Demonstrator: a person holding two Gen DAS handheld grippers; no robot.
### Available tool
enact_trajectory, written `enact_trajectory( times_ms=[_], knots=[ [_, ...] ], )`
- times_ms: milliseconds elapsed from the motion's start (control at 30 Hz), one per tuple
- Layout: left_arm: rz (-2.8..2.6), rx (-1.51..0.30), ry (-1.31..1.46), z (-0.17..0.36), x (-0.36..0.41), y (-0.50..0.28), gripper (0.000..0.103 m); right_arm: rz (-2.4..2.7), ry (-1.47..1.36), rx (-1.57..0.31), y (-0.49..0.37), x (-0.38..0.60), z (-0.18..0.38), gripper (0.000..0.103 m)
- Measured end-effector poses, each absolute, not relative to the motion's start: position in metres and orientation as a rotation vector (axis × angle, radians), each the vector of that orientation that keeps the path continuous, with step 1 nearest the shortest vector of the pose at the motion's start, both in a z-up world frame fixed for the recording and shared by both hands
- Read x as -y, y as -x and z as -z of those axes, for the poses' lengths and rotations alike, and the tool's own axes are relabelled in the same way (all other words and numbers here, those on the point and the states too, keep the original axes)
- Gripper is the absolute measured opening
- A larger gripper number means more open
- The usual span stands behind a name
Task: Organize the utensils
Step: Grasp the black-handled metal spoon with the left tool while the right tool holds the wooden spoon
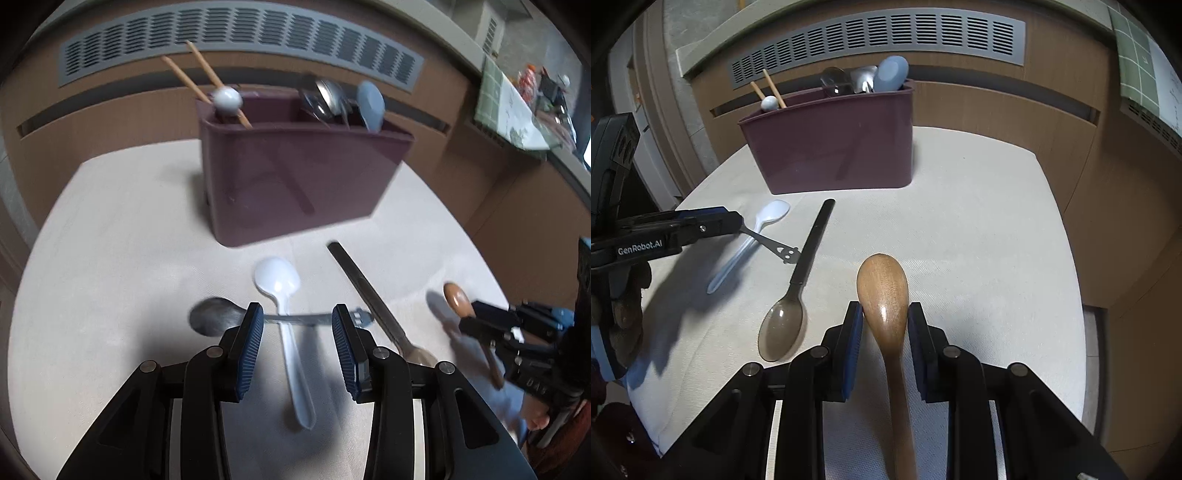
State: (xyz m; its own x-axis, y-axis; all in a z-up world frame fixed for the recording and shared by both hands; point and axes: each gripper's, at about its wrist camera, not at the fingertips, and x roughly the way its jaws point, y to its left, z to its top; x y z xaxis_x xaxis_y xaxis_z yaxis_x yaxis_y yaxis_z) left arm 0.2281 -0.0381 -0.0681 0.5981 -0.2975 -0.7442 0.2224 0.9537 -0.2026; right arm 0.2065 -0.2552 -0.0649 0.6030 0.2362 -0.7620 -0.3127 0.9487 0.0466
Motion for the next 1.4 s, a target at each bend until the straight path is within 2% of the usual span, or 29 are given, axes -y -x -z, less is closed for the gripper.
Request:
enact_trajectory(
  times_ms=[200, 367, 533, 867, 1000, 1167, 1233, 1267, 1400],
  knots=[
    [0.462, -0.927, 0.085, 0.077, 0.073, -0.218, 0.04, -0.286, 0.071, -0.894, -0.215, 0.259, 0.074, 0.022],
    [0.406, -0.97, 0.087, 0.076, 0.104, -0.241, 0.04, -0.227, 0.079, -0.889, -0.216, 0.264, 0.076, 0.022],
    [0.318, -0.941, -0.105, 0.084, 0.13, -0.25, 0.038, -0.183, 0.067, -0.895, -0.213, 0.272, 0.077, 0.022],
    [0.413, -0.924, -0.207, 0.085, 0.071, -0.21, 0.035, -0.209, 0.034, -0.916, -0.211, 0.271, 0.078, 0.026],
    [0.451, -0.963, -0.153, 0.085, 0.052, -0.211, 0.035, -0.212, 0.062, -0.92, -0.214, 0.266, 0.079, 0.027],
    [0.435, -0.987, -0.113, 0.086, 0.059, -0.224, 0.035, -0.226, 0.105, -0.928, -0.221, 0.259, 0.08, 0.032],
    [0.409, -0.993, -0.105, 0.086, 0.065, -0.233, 0.035, -0.228, 0.11, -0.924, -0.223, 0.258, 0.08, 0.031],
    [0.393, -0.995, -0.103, 0.085, 0.07, -0.238, 0.035, -0.227, 0.107, -0.921, -0.223, 0.258, 0.08, 0.027],
    [0.326, -0.976, -0.11, 0.086, 0.086, -0.249, 0.035, -0.228, 0.113, -0.895, -0.218, 0.259, 0.077, 0.027]
  ],
)
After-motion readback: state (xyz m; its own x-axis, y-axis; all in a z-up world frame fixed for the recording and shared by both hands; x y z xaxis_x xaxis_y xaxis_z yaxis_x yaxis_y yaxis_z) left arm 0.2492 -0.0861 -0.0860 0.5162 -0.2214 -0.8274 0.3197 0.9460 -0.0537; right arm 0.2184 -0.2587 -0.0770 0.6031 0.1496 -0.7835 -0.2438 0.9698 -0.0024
